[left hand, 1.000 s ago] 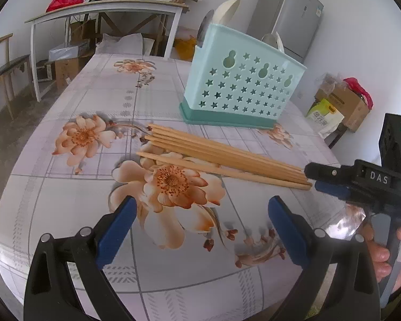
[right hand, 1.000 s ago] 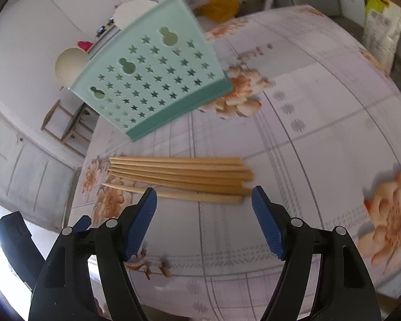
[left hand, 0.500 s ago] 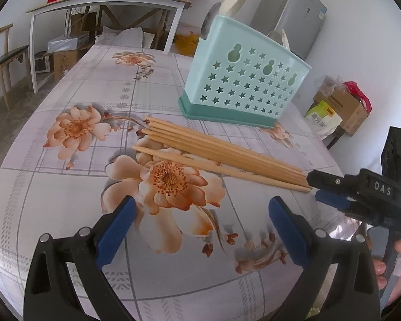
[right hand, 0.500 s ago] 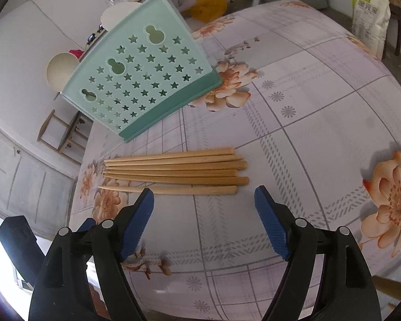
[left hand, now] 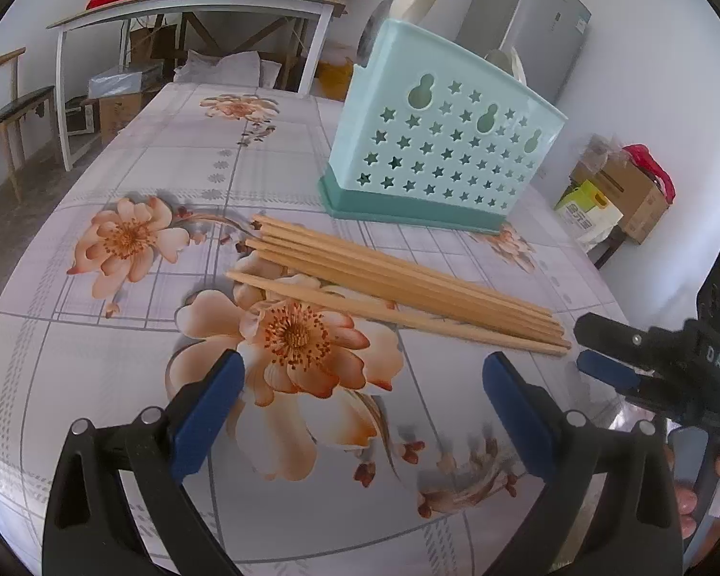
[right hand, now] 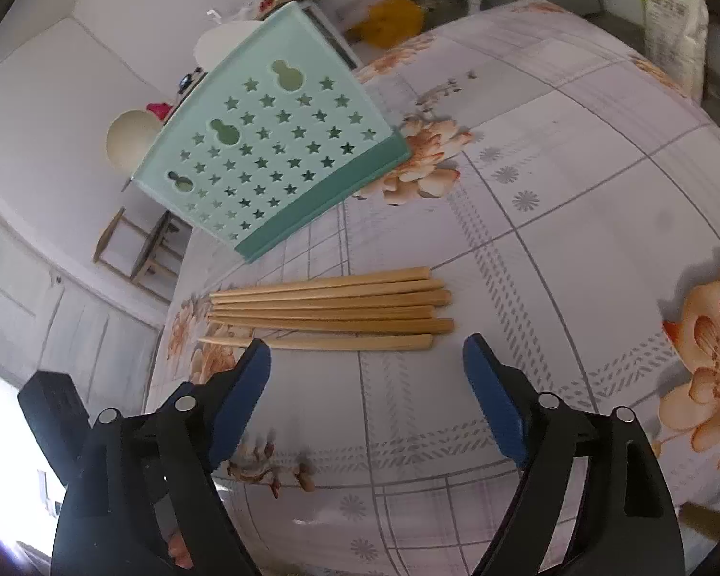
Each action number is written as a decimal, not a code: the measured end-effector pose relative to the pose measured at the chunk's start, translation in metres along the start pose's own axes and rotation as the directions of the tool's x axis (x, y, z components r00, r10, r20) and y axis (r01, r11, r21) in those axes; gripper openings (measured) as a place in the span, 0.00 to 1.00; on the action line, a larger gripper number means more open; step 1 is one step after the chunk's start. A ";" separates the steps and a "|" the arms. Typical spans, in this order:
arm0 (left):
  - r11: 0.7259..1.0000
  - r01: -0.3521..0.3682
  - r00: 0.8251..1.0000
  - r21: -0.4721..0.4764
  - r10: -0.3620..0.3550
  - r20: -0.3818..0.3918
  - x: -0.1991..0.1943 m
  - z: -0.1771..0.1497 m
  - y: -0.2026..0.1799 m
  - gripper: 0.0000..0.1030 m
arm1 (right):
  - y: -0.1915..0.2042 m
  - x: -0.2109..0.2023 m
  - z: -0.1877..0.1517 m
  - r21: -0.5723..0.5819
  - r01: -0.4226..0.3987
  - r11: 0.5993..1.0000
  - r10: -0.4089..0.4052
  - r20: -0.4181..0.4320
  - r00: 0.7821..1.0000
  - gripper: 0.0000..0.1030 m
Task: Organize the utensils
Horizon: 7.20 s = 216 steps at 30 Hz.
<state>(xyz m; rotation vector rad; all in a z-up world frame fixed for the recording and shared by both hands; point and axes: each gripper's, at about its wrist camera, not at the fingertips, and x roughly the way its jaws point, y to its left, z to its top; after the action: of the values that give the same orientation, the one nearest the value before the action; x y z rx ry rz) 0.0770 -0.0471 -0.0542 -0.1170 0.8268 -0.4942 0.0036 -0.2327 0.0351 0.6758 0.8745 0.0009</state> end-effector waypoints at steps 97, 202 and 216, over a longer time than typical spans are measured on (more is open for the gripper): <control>0.983 -0.095 0.975 0.158 0.124 -0.183 0.000 0.018 0.024 0.15 | 0.048 0.023 -0.005 -0.369 -0.054 0.928 -0.029 -0.217 0.976 0.16; 0.997 0.037 0.810 0.064 -0.068 0.583 -0.063 0.248 -0.080 0.06 | 0.033 -0.046 0.086 -0.325 -0.250 0.912 0.321 0.186 0.928 0.04; 0.991 -0.010 0.907 0.135 -0.048 0.419 -0.006 0.216 -0.081 0.06 | 0.011 -0.030 0.091 -0.197 -0.367 0.909 0.395 0.127 0.910 0.05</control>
<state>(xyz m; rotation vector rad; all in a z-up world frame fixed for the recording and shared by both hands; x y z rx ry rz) 0.2006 -0.1352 0.1200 -0.1023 0.3653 -0.5178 0.0512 -0.2817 0.1036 0.6681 0.5638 0.3648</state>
